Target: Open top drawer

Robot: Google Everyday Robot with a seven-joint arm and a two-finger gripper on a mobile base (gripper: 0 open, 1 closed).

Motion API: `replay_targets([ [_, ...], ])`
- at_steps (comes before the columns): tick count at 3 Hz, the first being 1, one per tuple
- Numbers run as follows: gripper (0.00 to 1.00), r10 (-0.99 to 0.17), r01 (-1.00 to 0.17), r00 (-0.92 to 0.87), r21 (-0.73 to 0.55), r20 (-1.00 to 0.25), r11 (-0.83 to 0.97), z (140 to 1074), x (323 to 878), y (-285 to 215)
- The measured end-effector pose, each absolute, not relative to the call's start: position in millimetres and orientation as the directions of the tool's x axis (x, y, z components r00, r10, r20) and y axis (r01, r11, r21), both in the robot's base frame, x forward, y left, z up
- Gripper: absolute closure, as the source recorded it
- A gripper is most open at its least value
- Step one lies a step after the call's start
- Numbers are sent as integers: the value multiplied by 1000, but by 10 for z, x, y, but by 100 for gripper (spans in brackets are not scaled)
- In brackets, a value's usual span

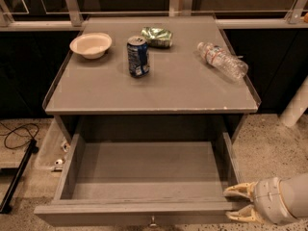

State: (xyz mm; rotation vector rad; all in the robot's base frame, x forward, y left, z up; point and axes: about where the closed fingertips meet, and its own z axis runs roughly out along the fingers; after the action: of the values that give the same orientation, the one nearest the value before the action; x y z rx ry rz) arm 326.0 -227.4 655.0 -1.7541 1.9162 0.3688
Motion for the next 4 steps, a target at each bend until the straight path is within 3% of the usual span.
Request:
replay_targets([
  [3, 11, -843, -982, -34, -139, -537, 128, 6551, 3260, -2274],
  [4, 0, -843, -982, -34, -139, -537, 128, 6551, 3260, -2274],
])
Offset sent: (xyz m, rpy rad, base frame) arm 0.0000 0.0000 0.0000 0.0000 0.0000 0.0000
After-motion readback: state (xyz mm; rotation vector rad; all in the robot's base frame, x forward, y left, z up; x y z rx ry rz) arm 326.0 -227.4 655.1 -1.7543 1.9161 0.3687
